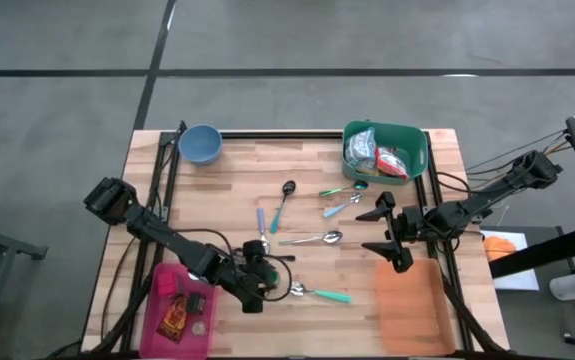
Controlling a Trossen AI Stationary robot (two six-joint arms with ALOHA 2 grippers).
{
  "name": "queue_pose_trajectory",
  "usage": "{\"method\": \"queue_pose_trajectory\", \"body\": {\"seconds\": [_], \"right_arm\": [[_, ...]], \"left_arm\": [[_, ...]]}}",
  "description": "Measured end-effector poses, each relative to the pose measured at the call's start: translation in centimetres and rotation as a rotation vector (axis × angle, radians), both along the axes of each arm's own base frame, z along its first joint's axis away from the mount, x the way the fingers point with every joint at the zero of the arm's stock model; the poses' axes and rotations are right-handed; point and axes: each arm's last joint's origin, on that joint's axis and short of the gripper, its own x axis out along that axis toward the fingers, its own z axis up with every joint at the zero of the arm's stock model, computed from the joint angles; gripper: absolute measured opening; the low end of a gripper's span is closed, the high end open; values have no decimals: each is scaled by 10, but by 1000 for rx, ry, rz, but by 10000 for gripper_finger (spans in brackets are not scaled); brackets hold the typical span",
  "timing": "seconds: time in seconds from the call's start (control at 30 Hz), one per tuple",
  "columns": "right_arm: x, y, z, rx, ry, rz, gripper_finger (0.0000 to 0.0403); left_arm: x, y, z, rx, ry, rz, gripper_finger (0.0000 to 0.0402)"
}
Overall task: Pick & Place Food Item
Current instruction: Put the green seasoning bottle into the pink bin
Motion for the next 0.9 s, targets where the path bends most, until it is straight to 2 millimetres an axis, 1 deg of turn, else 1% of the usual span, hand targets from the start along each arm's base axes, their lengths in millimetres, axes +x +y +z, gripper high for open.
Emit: {"method": "queue_pose_trajectory", "body": {"seconds": [0.13, 0.2, 0.37, 0.5, 0.67, 0.9], "right_arm": [[0, 0, 0, 0, 0, 0, 322], [0, 0, 0, 0, 0, 0, 322], [0, 0, 0, 0, 0, -1, 322], [0, 0, 0, 0, 0, 0, 322], [0, 0, 0, 0, 0, 0, 322], [0, 0, 0, 0, 0, 0, 322]], "left_arm": [[0, 0, 0, -6, -6, 2, 199], [0, 0, 0, -8, -5, 1, 189], [0, 0, 0, -9, -3, 0, 190], [0, 0, 0, -9, -2, -1, 200], [0, 0, 0, -11, -1, -2, 190], [-1, 0, 2, -24, -1, 10, 198]]}}
